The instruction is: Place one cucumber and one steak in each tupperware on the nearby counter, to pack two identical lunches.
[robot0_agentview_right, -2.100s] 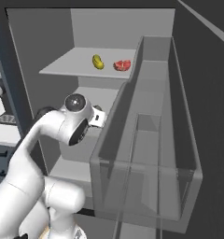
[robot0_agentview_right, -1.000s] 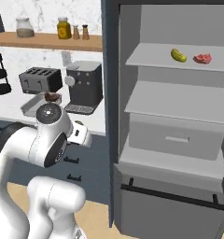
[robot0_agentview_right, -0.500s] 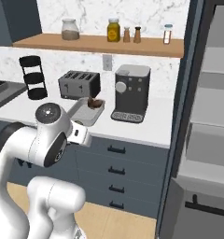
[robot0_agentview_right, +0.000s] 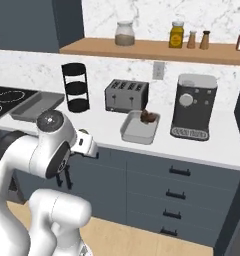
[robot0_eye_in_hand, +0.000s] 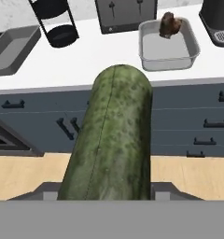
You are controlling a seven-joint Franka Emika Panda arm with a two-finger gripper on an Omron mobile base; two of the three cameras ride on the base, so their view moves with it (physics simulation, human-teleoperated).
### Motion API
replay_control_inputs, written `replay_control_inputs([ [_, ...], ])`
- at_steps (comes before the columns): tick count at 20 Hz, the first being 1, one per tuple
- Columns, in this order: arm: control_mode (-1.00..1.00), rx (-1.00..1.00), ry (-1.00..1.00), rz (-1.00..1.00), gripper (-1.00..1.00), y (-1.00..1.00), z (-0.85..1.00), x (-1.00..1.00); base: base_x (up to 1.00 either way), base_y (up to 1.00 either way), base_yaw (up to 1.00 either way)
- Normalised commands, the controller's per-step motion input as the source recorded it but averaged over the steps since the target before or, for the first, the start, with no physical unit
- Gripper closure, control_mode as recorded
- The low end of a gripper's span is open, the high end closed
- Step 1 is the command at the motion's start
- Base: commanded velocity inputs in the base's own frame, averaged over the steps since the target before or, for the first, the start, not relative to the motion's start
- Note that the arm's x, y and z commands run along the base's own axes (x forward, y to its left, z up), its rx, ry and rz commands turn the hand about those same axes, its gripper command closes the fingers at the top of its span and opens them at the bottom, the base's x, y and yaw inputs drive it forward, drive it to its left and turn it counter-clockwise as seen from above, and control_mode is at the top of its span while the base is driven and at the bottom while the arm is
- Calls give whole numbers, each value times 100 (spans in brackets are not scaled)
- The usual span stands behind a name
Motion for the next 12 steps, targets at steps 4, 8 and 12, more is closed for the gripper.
replay_control_inputs([
  [4, 100, 0, 0, 0, 100, 0, 0, 0, 45, -13, -4],
  [8, 100, 0, 0, 0, 100, 0, 0, 0, 65, -44, -3],
  [12, 100, 0, 0, 0, 100, 0, 0, 0, 94, -20, -4],
])
